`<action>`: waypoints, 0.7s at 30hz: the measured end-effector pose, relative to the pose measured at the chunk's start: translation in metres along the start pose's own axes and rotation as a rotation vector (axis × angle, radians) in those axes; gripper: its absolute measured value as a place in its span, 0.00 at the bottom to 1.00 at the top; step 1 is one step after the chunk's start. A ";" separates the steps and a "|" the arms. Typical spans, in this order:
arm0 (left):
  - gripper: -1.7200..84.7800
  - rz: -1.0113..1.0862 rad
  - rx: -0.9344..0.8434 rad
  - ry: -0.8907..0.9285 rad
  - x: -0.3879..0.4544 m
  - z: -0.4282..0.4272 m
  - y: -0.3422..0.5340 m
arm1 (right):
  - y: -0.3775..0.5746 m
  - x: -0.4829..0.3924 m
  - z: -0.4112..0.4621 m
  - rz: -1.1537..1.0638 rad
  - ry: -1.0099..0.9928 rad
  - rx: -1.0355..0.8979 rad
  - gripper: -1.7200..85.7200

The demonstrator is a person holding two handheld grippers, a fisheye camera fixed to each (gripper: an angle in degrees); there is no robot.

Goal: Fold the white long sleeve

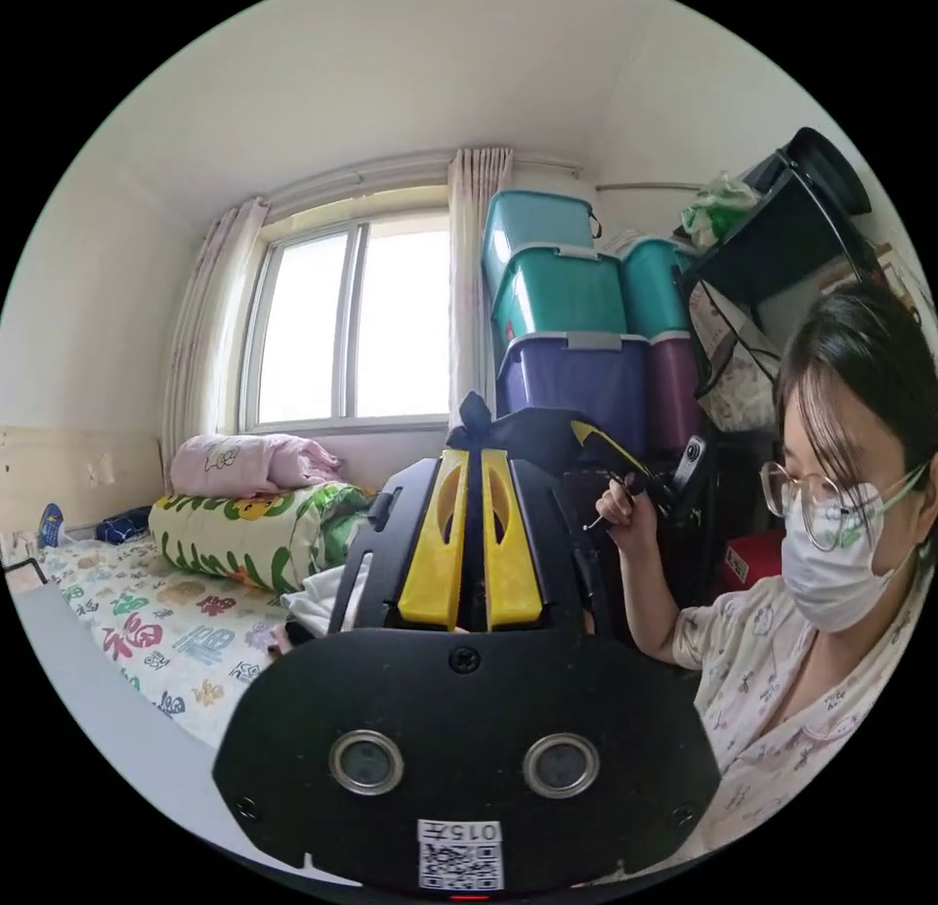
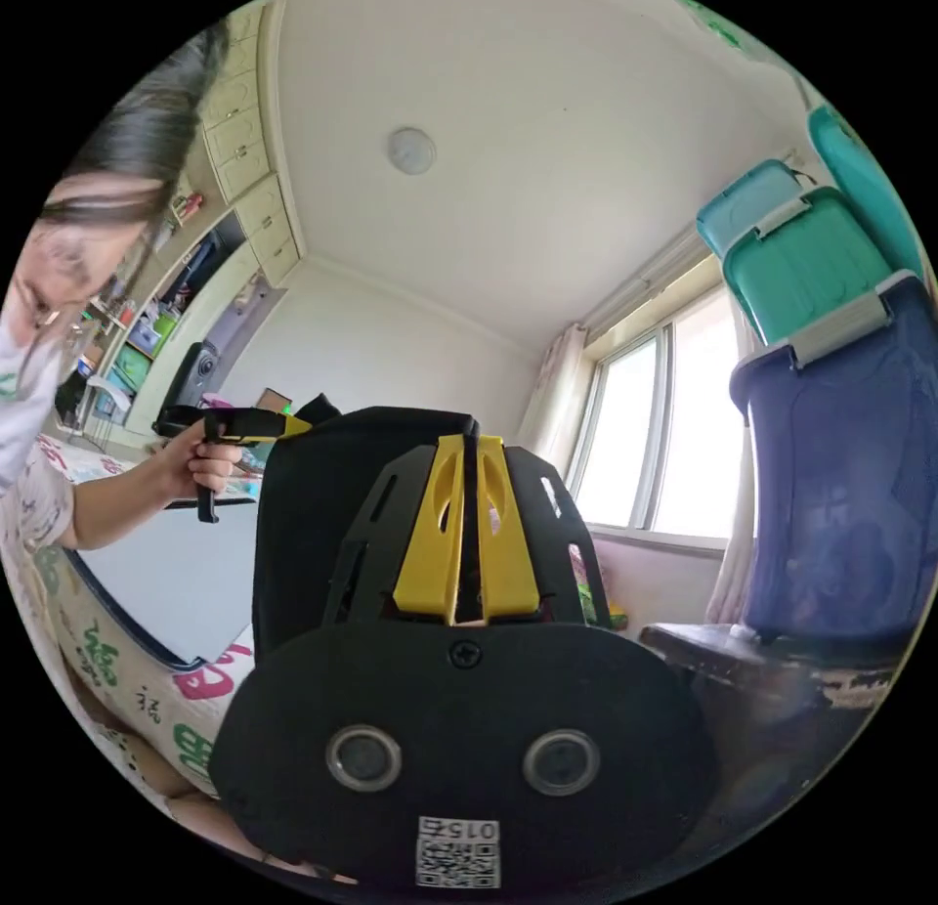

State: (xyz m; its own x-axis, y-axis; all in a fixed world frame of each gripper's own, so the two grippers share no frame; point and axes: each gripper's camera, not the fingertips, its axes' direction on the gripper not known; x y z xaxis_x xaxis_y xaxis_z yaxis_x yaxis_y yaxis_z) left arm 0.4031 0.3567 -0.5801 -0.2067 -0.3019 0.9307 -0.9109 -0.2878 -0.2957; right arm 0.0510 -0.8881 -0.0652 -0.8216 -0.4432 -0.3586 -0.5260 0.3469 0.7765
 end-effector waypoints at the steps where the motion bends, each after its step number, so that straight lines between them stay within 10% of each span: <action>1: 0.03 -0.022 0.033 0.016 -0.012 0.006 -0.004 | -0.007 0.002 0.009 -0.012 0.021 -0.009 0.02; 9: 0.04 -0.297 0.006 -0.088 -0.124 0.087 0.013 | 0.006 0.008 0.155 -0.070 0.200 -0.269 0.04; 14: 0.07 -0.405 -0.160 -0.522 -0.173 0.145 0.075 | 0.083 0.010 0.273 0.046 0.321 -0.677 0.05; 21: 0.08 -0.326 -0.171 -0.378 -0.121 0.041 0.133 | 0.126 -0.047 0.243 -0.001 -0.085 -0.675 0.01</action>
State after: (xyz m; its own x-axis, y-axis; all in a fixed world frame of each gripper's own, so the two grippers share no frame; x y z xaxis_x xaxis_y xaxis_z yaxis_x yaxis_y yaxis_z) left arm 0.3216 0.3176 -0.7407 0.2117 -0.5370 0.8166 -0.9582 -0.2787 0.0652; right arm -0.0301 -0.6223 -0.0761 -0.8500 -0.3671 -0.3778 -0.2972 -0.2579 0.9193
